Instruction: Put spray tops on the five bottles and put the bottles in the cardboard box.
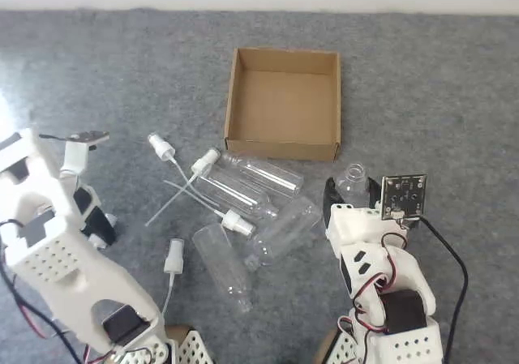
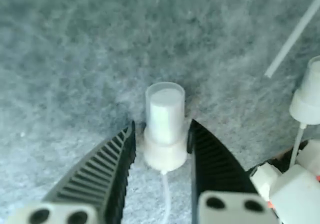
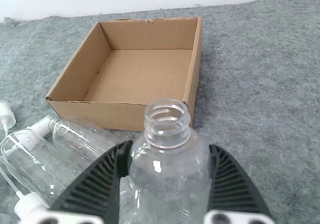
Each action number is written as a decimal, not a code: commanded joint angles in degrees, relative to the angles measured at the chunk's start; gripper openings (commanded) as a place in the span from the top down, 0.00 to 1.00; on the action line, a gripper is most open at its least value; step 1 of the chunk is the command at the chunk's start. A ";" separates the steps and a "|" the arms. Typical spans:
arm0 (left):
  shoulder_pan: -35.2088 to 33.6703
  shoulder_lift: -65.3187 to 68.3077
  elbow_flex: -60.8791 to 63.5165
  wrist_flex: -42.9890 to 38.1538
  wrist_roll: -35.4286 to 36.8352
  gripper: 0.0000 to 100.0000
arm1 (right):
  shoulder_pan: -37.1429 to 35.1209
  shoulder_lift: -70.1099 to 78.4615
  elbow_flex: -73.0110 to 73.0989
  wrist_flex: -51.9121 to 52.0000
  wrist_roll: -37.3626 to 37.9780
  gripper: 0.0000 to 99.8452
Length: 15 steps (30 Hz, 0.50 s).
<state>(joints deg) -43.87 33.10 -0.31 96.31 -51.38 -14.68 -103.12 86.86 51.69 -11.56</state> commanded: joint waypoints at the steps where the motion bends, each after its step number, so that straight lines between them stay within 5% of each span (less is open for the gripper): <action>1: -1.23 0.53 -2.51 1.23 -1.05 0.87 | 0.22 -0.92 -0.62 -1.19 -0.26 0.87; 15: 1.32 -0.18 -2.68 4.22 -0.79 0.97 | 0.22 -0.92 -0.62 -1.19 -0.26 0.87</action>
<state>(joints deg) -43.34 34.42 -1.54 98.15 -51.91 -14.68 -103.12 86.86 51.69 -11.56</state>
